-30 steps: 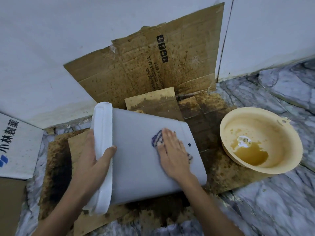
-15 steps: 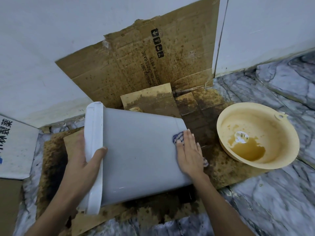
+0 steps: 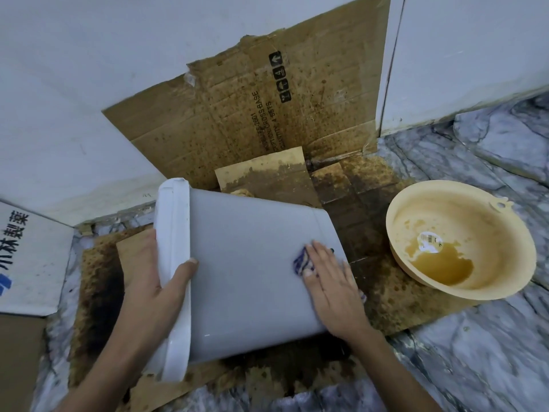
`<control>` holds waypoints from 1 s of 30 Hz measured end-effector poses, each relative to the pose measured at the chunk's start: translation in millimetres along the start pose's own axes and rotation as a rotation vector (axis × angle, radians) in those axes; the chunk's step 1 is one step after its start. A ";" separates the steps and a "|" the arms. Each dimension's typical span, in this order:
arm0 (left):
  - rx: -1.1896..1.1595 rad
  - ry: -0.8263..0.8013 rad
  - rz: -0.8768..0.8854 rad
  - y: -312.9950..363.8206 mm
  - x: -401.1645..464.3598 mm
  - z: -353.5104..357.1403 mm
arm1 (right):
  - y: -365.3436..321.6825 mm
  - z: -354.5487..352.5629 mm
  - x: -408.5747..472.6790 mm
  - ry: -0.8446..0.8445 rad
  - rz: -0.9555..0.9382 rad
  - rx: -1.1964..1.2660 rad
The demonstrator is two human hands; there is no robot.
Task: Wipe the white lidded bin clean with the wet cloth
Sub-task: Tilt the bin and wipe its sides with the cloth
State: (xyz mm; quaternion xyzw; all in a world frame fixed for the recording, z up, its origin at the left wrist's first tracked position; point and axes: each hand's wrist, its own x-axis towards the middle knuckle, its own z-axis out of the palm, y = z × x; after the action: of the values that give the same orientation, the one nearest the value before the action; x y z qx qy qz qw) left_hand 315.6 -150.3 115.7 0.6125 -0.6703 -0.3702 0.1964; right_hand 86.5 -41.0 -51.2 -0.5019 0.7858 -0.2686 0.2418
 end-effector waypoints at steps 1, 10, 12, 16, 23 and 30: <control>0.016 0.001 0.009 2.1 0.3 0.2 | 10.1 -1.6 12.6 0.003 0.038 0.002; 0.092 0.107 -0.155 13.6 54.7 -10.9 | 21.3 -8.9 104.7 0.054 0.370 0.206; 0.092 0.083 -0.158 14.6 69.1 -8.4 | 23.7 -8.2 114.3 0.083 0.401 0.208; 0.079 -0.017 -0.098 25.6 67.8 -2.9 | 29.3 -8.8 125.2 0.150 0.369 0.266; 0.060 0.044 0.061 26.2 31.1 -8.5 | -0.7 -21.3 108.7 0.202 -0.062 0.227; 0.212 0.195 0.203 51.3 7.9 -7.7 | -28.1 -26.2 78.2 0.303 0.025 0.315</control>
State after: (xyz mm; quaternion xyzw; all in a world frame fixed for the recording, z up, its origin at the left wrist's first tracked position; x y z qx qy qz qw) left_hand 285.1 -161.2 157.0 0.5921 -0.7416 -0.2144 0.2312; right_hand 58.4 -118.0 -21.8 -0.4021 0.7675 -0.4576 0.1995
